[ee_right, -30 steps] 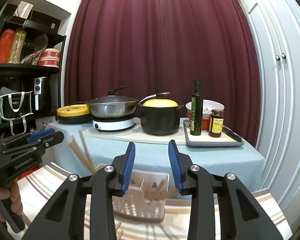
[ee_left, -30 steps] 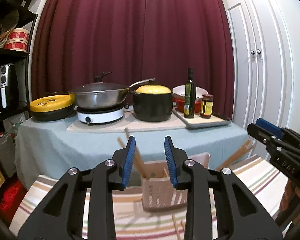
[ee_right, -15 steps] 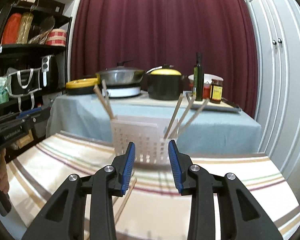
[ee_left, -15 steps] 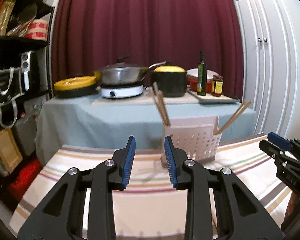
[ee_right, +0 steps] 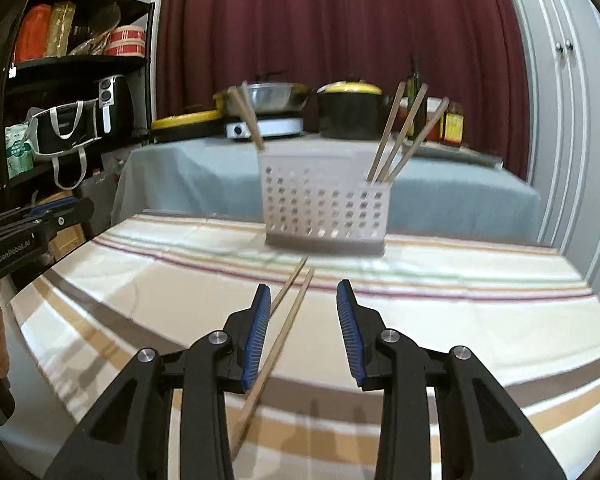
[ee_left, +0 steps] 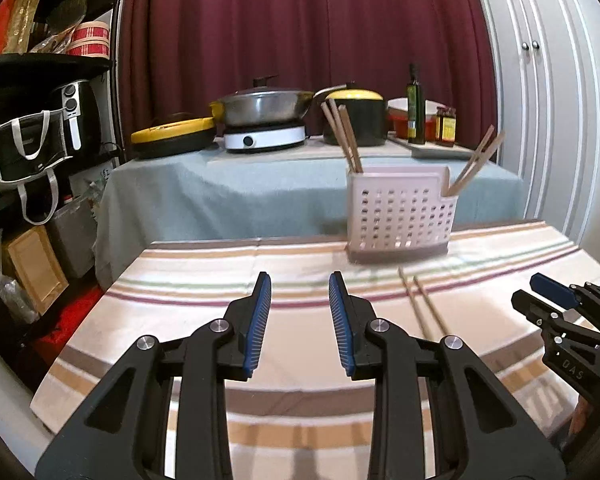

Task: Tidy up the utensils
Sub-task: 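Lower the right gripper and close it on another chopstick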

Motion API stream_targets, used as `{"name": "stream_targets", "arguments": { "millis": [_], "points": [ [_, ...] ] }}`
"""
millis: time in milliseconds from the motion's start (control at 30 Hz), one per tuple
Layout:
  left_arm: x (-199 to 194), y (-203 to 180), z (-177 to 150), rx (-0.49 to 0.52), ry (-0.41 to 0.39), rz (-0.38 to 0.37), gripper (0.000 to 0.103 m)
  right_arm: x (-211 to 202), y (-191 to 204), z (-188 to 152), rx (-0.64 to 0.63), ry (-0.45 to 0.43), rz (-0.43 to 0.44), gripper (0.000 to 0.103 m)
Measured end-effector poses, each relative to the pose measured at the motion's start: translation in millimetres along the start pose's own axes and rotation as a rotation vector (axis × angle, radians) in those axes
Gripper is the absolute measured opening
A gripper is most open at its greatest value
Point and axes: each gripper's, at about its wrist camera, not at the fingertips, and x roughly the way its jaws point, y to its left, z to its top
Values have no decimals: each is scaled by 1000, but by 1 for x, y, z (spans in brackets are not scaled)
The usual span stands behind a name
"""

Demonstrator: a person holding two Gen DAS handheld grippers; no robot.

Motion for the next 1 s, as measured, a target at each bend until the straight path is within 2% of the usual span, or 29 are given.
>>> {"name": "stream_targets", "arguments": {
  "millis": [267, 500, 567, 700, 800, 1000],
  "points": [
    [2, 15, -25, -24, 65, 19, 30, 17, 21, -34, -14, 93, 35, 35],
    [3, 11, -30, -13, 68, 9, 30, 29, 26, -53, -26, 171, 28, 35],
    [5, 9, -31, -11, 75, 4, 30, 30, 23, -57, -21, 189, 23, 32],
    [8, 2, -34, -9, 90, -9, 30, 29, 17, -59, -20, 194, 12, 15],
    [9, -4, -35, -2, 98, -25, 30, 28, 8, -59, -5, 194, -1, 9],
    [11, -24, -38, 26, 110, -59, 30, 24, -19, -59, 46, 183, -45, 7]
  ]
}}
